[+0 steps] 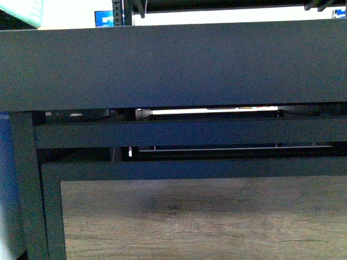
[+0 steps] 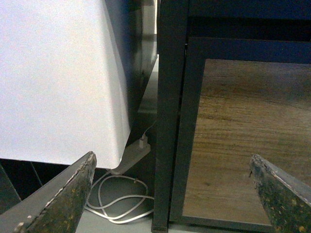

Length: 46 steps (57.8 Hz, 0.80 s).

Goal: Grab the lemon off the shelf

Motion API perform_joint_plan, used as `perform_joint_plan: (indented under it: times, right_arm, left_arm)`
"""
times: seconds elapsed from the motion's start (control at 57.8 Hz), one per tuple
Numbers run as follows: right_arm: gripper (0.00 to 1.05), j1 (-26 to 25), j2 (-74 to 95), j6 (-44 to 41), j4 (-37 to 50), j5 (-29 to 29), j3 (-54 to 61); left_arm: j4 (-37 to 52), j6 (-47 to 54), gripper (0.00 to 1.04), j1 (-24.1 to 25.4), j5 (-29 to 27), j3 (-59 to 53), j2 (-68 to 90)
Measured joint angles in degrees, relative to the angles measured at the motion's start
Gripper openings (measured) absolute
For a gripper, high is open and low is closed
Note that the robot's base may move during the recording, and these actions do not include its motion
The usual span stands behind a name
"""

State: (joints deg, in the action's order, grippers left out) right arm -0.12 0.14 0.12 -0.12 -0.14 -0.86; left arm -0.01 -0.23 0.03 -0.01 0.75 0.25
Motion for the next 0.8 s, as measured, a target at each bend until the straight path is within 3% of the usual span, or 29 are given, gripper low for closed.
perform_joint_plan:
  times: [0.796]
  right_arm:
    - [0.97, 0.00, 0.02, 0.00, 0.00, -0.07, 0.00]
  left_arm:
    - [-0.02, 0.00, 0.97, 0.00, 0.00, 0.00, -0.02]
